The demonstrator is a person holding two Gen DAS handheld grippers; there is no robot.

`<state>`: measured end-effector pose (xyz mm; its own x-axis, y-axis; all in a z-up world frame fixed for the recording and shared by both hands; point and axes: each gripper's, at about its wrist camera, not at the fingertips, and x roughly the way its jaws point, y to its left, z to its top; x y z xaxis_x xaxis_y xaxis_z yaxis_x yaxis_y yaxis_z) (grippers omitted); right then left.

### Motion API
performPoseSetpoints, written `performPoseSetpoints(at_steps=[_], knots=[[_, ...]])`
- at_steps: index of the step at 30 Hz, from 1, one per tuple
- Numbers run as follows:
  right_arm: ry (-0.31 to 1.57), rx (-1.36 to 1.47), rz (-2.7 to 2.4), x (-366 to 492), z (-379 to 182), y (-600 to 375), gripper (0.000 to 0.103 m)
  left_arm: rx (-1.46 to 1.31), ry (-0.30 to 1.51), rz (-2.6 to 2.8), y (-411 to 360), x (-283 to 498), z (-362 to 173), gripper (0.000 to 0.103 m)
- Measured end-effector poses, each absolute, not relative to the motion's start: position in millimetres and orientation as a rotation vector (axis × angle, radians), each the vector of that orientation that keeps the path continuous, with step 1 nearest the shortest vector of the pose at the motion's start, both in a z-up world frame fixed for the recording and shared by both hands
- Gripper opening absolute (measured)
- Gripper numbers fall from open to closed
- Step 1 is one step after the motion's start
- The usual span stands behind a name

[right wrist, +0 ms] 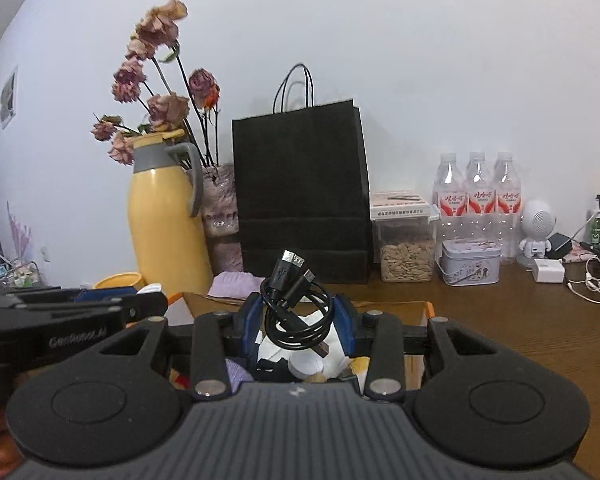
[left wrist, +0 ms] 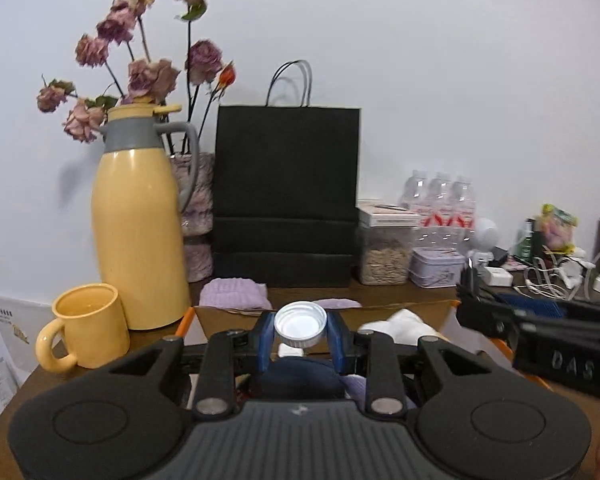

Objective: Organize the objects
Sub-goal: 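Carry the coiled cable with the right tool while the left tool carries the lid to the box, then open the right tool over the box while the left tool releases the lid inside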

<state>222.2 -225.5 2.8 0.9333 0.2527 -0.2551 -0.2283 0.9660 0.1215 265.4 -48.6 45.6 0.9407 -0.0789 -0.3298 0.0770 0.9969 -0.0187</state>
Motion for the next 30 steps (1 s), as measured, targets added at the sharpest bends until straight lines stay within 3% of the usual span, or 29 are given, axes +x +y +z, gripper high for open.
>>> performPoseSetpoints(at_steps=[7, 8, 9, 10, 11, 12, 13, 30], knots=[[0.327, 0.085, 0.234, 237.4, -10.7, -226.1, 0.044, 0.008, 0.352, -0.048, -45.3, 289.4, 32.1, 0.029], [0.335, 0.078, 0.228, 238.6, -12.3, -225.1, 0.051, 0.012, 0.353, -0.043, -44.6, 291.0, 30.8, 0.039], [0.342, 0.071, 0.225, 239.3, -13.9, -224.3, 0.066, 0.015, 0.356, -0.04, -43.9, 291.2, 29.2, 0.048], [0.345, 0.067, 0.224, 239.4, -15.5, -223.7, 0.075, 0.014, 0.353, -0.042, -42.8, 290.8, 27.9, 0.067], [0.344, 0.064, 0.223, 239.1, -16.6, -223.4, 0.091, 0.011, 0.346, -0.043, -42.0, 289.8, 27.3, 0.086], [0.338, 0.056, 0.224, 238.0, -17.6, -222.8, 0.102, 0.008, 0.335, -0.036, -41.1, 288.5, 27.4, 0.095], [0.33, 0.048, 0.223, 236.2, -18.6, -222.2, 0.103, 0.004, 0.316, -0.025, -40.4, 285.9, 27.8, 0.103], [0.233, 0.006, 0.174, 195.6, -14.5, -220.1, 0.103, -0.016, 0.238, 0.007, -34.2, 244.9, 28.2, 0.103]])
